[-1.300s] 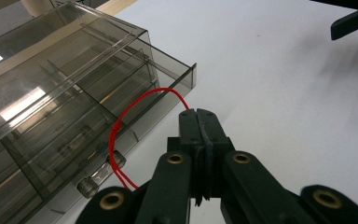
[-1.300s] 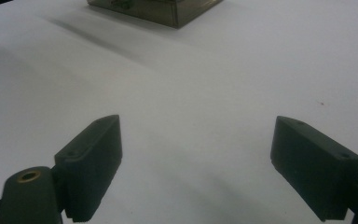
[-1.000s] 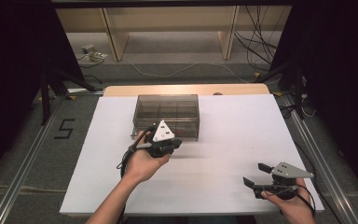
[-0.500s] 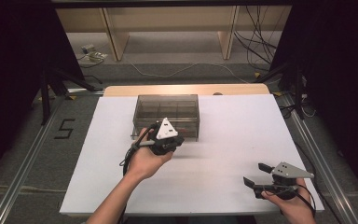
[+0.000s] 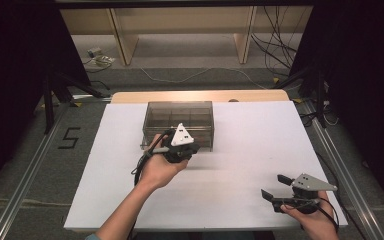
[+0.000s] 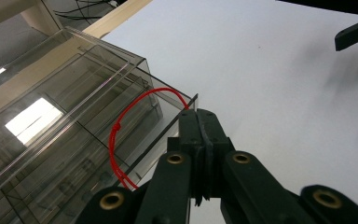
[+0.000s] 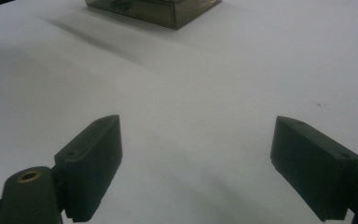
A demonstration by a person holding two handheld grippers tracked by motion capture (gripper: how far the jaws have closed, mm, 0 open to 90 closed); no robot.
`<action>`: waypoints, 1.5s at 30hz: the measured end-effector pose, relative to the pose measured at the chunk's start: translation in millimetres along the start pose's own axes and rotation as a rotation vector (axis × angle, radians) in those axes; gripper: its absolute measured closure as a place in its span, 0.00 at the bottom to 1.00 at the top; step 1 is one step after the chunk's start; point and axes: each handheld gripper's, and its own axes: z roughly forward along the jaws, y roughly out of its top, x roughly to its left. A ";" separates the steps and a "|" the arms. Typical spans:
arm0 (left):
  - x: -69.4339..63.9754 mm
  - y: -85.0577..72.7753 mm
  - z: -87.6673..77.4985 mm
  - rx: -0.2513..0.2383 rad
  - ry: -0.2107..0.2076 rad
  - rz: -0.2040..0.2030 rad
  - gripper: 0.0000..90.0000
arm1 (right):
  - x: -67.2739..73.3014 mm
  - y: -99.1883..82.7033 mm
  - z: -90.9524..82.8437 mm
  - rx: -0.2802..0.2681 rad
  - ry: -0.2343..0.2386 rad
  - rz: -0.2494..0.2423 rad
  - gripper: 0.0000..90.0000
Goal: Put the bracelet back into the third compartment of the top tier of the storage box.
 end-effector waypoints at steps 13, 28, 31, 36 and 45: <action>0.2 6.6 5.9 0.013 -0.007 0.024 1.00 | 0.2 0.1 0.1 -0.001 0.000 -0.002 0.19; 1.5 11.4 11.7 0.020 -0.008 0.029 1.00 | 0.2 0.1 0.1 -0.001 0.001 -0.002 0.19; 1.8 12.1 12.8 0.021 -0.008 0.032 1.00 | 0.2 0.1 0.1 -0.001 0.001 -0.002 0.19; 2.5 13.2 14.6 0.025 -0.009 0.034 1.00 | -0.1 0.1 0.2 -0.001 0.001 -0.002 0.19; 3.6 13.8 18.3 0.041 -0.009 0.041 1.00 | -0.3 0.0 -0.1 -0.001 0.002 -0.001 0.19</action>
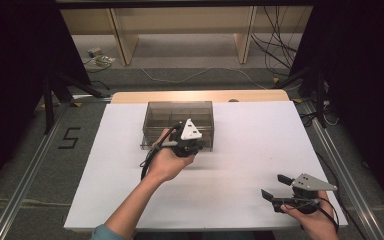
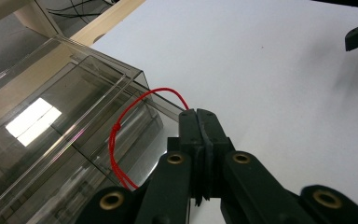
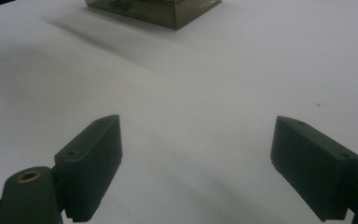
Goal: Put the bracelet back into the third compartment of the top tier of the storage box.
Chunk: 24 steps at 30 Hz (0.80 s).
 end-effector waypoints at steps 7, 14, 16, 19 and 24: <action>1.2 0.6 2.7 0.002 -0.002 -0.006 1.00 | 0.0 0.0 0.2 0.001 0.000 -0.001 0.19; 3.6 1.9 5.0 0.008 -0.001 -0.007 1.00 | -0.2 0.0 0.1 0.001 0.001 0.000 0.19; 3.9 2.3 5.8 0.011 0.000 -0.008 1.00 | -0.2 0.0 0.1 0.001 0.001 0.000 0.19; 4.3 2.7 6.7 0.015 0.000 -0.010 1.00 | -0.2 -0.1 0.1 0.001 0.001 0.000 0.19; 5.7 3.1 8.9 0.021 -0.002 -0.011 1.00 | -0.2 -0.1 0.0 0.000 0.001 0.000 0.19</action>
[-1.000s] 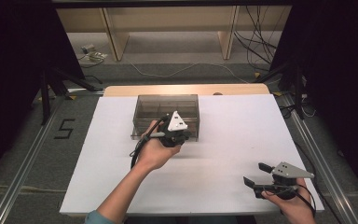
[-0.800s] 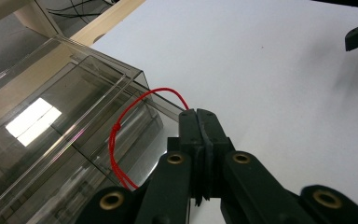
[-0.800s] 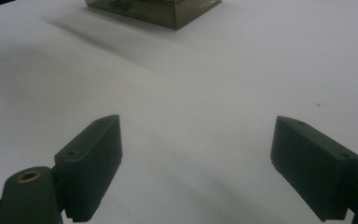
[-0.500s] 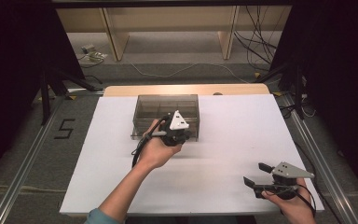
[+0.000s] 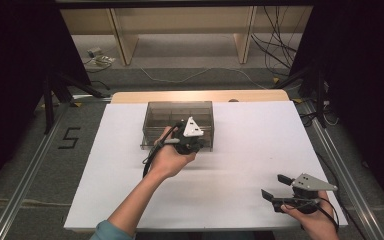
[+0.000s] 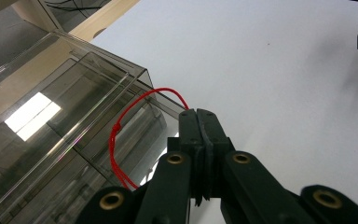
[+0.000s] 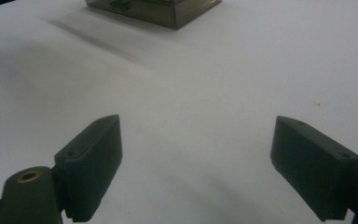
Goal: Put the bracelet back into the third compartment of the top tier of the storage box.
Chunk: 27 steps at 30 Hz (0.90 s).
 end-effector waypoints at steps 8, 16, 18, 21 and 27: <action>1.9 1.8 4.9 0.022 -0.003 -0.004 1.00 | 0.0 0.0 -0.2 -0.001 0.000 0.000 0.19; 2.8 2.2 10.2 0.029 -0.004 -0.012 1.00 | -0.1 -0.1 -0.2 0.000 0.000 -0.001 0.19; 3.7 2.4 11.2 0.032 -0.003 -0.014 1.00 | -0.1 -0.1 -0.2 -0.001 0.000 -0.001 0.19; 4.9 2.5 12.6 0.034 -0.002 -0.016 1.00 | 0.0 0.0 -0.3 0.000 0.000 -0.001 0.19; 7.5 2.5 15.3 0.031 -0.005 -0.033 1.00 | -0.1 -0.1 -0.4 -0.001 0.000 -0.001 0.19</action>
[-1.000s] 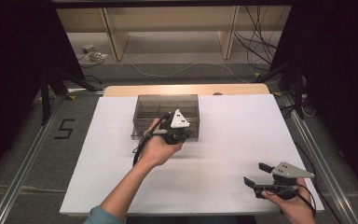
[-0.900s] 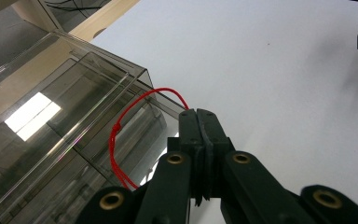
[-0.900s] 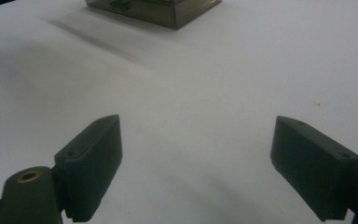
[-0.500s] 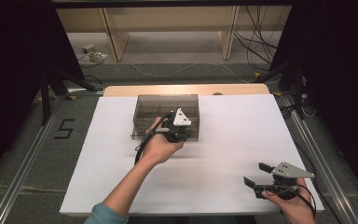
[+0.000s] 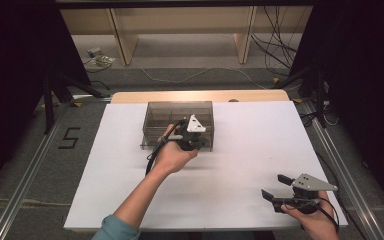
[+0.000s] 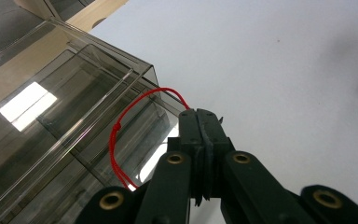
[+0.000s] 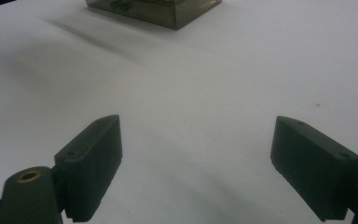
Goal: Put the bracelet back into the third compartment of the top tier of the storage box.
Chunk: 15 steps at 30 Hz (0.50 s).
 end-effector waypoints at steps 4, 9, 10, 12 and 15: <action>1.9 0.1 2.0 -0.002 0.005 -0.006 1.00 | 0.0 -0.1 -0.1 -0.001 0.000 0.001 0.19; 3.4 0.0 4.1 0.010 0.008 -0.005 1.00 | 0.0 -0.1 0.0 0.000 -0.001 0.000 0.19; 3.7 0.0 4.6 0.008 0.007 -0.010 1.00 | 0.0 -0.1 0.0 0.000 0.000 0.000 0.19; 4.5 0.0 5.4 0.008 0.007 -0.012 1.00 | 0.4 0.0 -0.2 0.003 -0.001 0.004 0.19; 5.5 -0.3 7.0 0.011 0.006 -0.017 1.00 | 0.4 0.0 -0.1 0.002 -0.001 0.003 0.19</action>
